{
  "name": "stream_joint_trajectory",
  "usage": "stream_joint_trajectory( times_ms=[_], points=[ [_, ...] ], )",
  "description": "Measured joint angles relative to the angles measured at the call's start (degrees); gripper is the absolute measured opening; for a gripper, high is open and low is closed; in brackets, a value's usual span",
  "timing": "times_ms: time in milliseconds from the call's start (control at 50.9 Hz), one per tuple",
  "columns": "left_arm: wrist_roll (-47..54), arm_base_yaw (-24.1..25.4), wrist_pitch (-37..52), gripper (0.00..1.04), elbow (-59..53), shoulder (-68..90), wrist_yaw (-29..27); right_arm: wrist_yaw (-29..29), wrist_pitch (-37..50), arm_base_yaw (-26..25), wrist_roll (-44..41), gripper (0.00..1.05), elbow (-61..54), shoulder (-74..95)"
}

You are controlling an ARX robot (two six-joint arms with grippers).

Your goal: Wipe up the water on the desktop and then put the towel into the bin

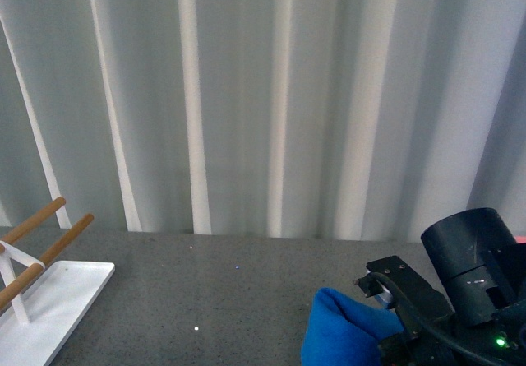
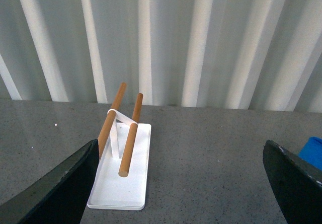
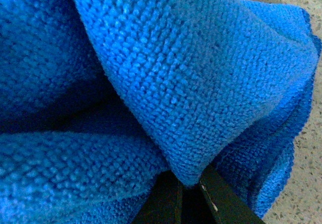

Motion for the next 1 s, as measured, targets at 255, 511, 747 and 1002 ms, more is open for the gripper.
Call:
stream_joint_trajectory(
  times_ms=[255,511,747,1002],
  points=[
    [0.0,0.0,0.0,0.98,0.0,0.0,0.0,0.0,-0.68,7.04,2.1,0.03,2.82,1.73],
    [0.0,0.0,0.0,0.98,0.0,0.0,0.0,-2.47,-0.48,12.17,4.2,0.03,-2.23,-2.36],
    [0.0,0.0,0.0,0.98,0.0,0.0,0.0,-4.98,-0.87,5.2,5.44,0.03,-14.45,-14.34],
    [0.0,0.0,0.0,0.98,0.0,0.0,0.02,-7.39,-10.6,-3.3,2.23,0.03,-10.03,-27.08]
  ],
)
